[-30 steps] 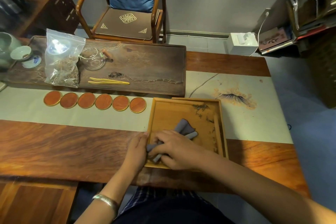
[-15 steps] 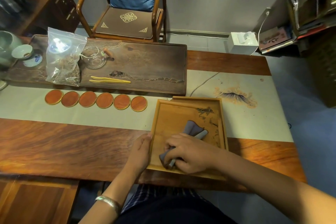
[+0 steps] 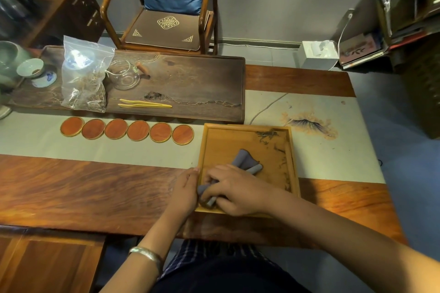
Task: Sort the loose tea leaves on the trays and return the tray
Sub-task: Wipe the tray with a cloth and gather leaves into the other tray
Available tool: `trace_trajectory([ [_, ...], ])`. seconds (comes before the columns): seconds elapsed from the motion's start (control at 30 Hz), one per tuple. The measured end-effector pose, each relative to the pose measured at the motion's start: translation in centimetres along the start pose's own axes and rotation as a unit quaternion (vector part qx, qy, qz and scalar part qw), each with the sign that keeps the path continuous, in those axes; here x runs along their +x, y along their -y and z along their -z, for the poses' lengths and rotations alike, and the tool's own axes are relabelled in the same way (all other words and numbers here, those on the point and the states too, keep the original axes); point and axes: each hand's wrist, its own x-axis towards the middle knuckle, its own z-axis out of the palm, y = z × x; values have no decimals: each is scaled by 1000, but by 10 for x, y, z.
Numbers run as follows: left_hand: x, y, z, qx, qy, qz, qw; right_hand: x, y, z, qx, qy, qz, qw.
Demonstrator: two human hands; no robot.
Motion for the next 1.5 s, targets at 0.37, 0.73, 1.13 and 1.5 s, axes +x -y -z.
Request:
trace_trajectory([
  [0.37,-5,9,3,8,3,-25,1000,-24,-10,5,-9,46,3,999],
  [0.73,-2,10,11,64,-1,2,998,-69,-31,15,-57,102,-19,993],
  [1.13,-2,11,7,65,-1,-25,998,-25,-18,13,-57,1,-23,998],
  [1.5,-2,12,21,50,-31,-11,998,-38,-13,5,-23,26,3,999],
])
